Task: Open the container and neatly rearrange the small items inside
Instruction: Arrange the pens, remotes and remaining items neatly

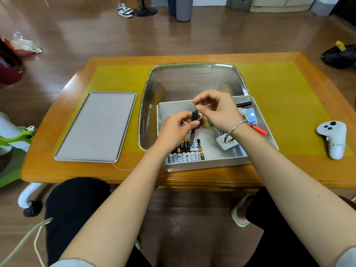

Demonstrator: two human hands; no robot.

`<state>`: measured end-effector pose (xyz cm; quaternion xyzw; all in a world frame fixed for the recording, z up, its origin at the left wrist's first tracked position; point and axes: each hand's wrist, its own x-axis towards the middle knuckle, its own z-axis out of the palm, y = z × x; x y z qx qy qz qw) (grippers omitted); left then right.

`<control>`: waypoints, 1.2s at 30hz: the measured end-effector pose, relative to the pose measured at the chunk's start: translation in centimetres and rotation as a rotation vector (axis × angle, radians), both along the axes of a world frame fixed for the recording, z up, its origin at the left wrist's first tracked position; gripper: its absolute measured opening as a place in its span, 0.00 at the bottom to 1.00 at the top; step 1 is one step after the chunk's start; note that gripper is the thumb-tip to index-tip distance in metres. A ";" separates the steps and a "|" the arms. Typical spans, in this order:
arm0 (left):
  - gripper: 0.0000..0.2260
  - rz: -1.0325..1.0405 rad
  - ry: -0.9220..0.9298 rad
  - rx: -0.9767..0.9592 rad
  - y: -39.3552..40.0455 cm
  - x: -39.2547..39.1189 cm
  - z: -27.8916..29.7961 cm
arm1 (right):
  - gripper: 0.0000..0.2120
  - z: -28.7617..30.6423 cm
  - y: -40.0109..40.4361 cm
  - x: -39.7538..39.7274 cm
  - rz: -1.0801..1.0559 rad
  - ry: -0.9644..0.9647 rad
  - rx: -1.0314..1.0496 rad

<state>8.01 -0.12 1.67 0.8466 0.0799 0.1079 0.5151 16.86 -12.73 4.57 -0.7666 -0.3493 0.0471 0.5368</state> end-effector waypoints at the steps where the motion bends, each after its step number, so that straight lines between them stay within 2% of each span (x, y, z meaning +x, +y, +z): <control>1: 0.04 0.046 0.014 -0.028 0.2 -0.2 -0.2 | 0.09 -0.2 0.0 0.1 -0.015 -0.028 -0.022; 5: 0.06 0.298 0.051 -0.140 1.3 -0.4 -0.8 | 0.09 -1.9 -1.0 -0.3 -0.050 -0.036 -0.207; 9: 0.06 0.395 0.039 -0.411 1.6 -0.3 -1.0 | 0.15 -4.2 -0.8 -1.8 0.024 -0.199 -0.510; 12: 0.11 0.430 0.022 -0.516 1.2 -0.4 -1.1 | 0.12 -4.8 -0.3 -2.3 -0.018 -0.300 -0.525; 15: 0.11 0.449 0.004 -0.569 1.2 -0.5 -1.4 | 0.10 -5.1 0.1 -2.3 -0.041 -0.346 -0.504; 21: 0.09 0.389 0.067 -0.556 2.2 -1.3 -1.9 | 0.09 -5.8 -0.3 -1.5 0.001 -0.398 -0.519; 24: 0.09 0.418 0.024 -0.401 2.7 -2.2 -2.2 | 0.10 -5.7 -0.9 -0.3 -0.002 -0.381 -0.584; 27: 0.08 0.415 0.017 0.016 2.4 -2.7 -2.2 | 0.10 -5.8 -0.9 0.9 -0.015 -0.384 -0.654; 30: 0.13 0.237 0.148 0.360 0.7 -2.7 -2.7 | 0.11 -5.9 -0.4 1.9 -0.032 -0.380 -0.811; 33: 0.18 0.049 0.323 0.495 -0.5 -2.3 -3.4 | 0.10 -6.2 0.0 2.6 -0.038 -0.371 -0.922; 36: 0.22 -0.091 0.556 0.535 -0.6 -1.3 -3.9 | 0.10 -6.5 0.6 2.7 0.001 -0.383 -0.977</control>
